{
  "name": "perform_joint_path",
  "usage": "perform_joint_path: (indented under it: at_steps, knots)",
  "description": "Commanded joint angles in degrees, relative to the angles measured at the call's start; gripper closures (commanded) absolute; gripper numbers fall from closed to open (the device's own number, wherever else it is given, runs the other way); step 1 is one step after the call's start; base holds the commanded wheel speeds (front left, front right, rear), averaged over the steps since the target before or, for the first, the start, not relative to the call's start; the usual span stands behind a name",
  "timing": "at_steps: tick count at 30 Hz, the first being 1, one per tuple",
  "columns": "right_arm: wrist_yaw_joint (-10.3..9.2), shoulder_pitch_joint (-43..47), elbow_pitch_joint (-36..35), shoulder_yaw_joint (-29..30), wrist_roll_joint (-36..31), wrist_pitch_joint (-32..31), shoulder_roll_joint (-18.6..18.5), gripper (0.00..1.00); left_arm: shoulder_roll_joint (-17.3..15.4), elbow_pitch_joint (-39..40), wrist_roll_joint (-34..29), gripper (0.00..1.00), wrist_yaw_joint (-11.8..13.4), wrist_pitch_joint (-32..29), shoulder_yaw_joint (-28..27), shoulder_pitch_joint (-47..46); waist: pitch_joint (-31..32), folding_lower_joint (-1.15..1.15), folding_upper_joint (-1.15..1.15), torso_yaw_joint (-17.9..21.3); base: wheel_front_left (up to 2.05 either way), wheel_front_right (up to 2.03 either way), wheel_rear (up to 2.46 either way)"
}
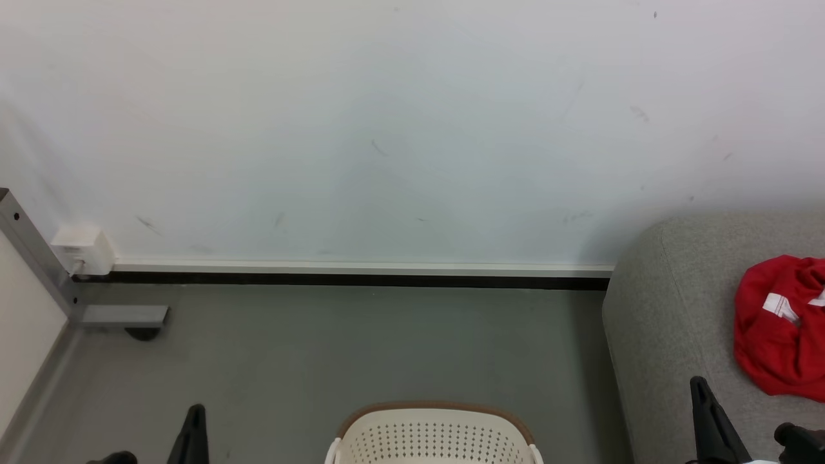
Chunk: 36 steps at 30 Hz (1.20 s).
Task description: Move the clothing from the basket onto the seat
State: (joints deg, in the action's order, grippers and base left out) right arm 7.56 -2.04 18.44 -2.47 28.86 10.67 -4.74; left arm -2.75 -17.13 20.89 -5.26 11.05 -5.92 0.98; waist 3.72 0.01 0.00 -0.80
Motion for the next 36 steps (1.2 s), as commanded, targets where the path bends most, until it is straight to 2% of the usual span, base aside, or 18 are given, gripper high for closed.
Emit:
perform_joint_path:
  at_steps: [1,18,36]
  knots:
    - [-0.02,-1.63,-1.18,0.63,2.57,-0.47,0.02,1.00,-0.41,1.31,3.07,1.00,0.00,-0.67,-0.09,-1.92,-0.05,-0.01,0.00,0.01,0.00,0.00,0.00]
    - [-0.04,-2.64,-1.88,2.56,16.82,-4.33,0.39,1.00,-0.38,3.50,19.16,1.00,0.79,-4.40,-0.03,-2.90,-0.61,-0.01,0.00,0.14,0.00,0.00,0.00]
    - [-0.05,-3.54,-2.37,4.28,29.28,-7.74,0.68,1.00,-0.35,4.78,33.18,1.00,1.19,-7.89,-0.23,-4.02,-1.19,-0.01,0.00,0.27,0.00,0.00,0.00]
